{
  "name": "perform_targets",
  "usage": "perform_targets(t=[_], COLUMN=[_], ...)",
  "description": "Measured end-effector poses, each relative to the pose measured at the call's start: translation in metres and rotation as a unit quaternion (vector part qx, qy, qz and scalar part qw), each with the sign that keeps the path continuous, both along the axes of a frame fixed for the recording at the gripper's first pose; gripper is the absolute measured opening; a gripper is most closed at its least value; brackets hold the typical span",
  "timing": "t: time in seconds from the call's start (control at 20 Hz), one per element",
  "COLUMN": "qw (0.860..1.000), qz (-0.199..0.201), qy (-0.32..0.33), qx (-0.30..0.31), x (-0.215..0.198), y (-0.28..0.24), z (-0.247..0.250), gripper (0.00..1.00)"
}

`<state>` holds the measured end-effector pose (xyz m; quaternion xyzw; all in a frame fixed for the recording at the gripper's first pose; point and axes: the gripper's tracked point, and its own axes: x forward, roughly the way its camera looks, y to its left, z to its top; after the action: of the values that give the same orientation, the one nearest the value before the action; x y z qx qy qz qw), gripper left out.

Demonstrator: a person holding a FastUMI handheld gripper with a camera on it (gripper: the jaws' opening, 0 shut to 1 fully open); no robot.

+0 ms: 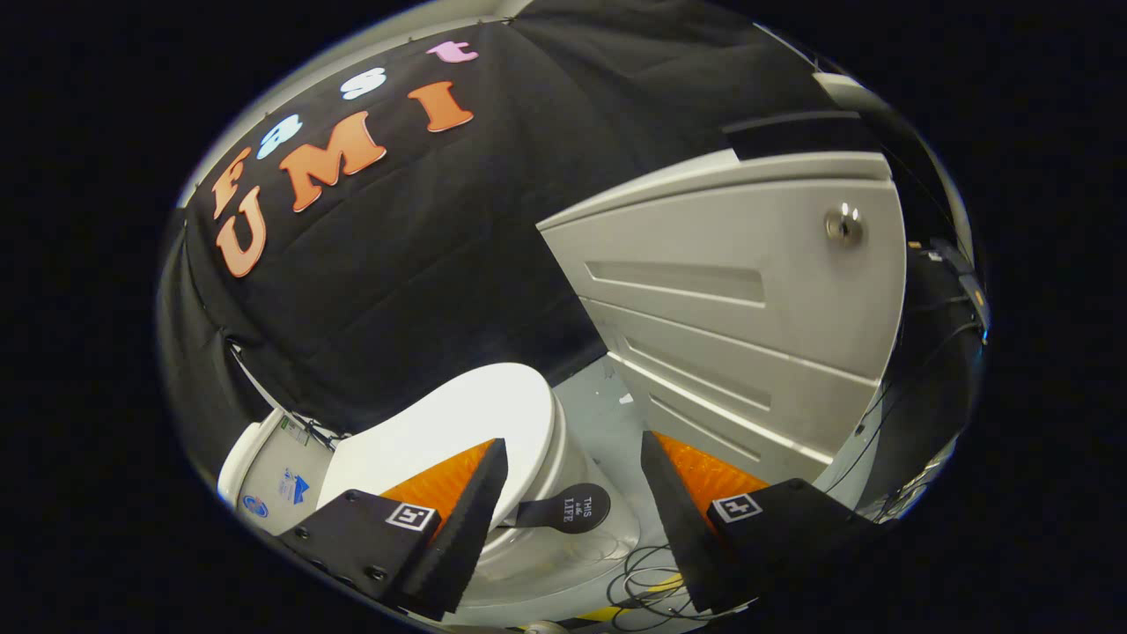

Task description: Open the toilet lid.

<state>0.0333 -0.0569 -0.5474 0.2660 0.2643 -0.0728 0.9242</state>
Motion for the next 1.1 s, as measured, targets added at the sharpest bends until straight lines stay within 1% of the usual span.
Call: perform_targets(t=[0.1,0.2,0.3,0.35,0.4,0.5,0.6,0.65,0.7,0.75,0.8,0.85,0.9,0.95,1.05,1.1], qw=[0.999,0.995,0.988,0.982,0.978,0.971,0.965,0.963,0.961,0.959,0.955,0.953,0.954,0.957,0.965,0.970], qz=[-0.015,-0.021,-0.037,-0.027,-0.031,-0.041,-0.046,-0.048,-0.049,-0.052,-0.065,-0.061,-0.066,-0.061,-0.058,-0.067], qy=[0.018,0.045,0.063,0.087,0.088,0.078,0.072,0.072,0.072,0.070,0.067,0.066,0.068,0.076,0.075,0.065], qx=[0.034,0.084,0.133,0.168,0.188,0.222,0.249,0.256,0.262,0.271,0.280,0.289,0.285,0.274,0.243,0.226], x=[-0.004,-0.014,-0.021,-0.037,-0.038,-0.033,-0.030,-0.030,-0.030,-0.033,-0.035,-0.027,-0.026,-0.026,-0.021,-0.009], y=[0.000,0.007,0.013,0.025,0.033,0.032,0.037,0.039,0.039,0.037,0.030,0.038,0.037,0.039,0.036,0.033], z=[-0.019,-0.034,-0.044,-0.045,-0.050,-0.045,-0.042,-0.040,-0.039,-0.034,-0.027,-0.028,-0.027,-0.027,-0.019,-0.017], gripper=[0.97,0.96,0.88,0.84,0.84,0.72,0.69,0.50,0.50,0.37,0.36,0.26,0.19,0.16,0.16,0.08])
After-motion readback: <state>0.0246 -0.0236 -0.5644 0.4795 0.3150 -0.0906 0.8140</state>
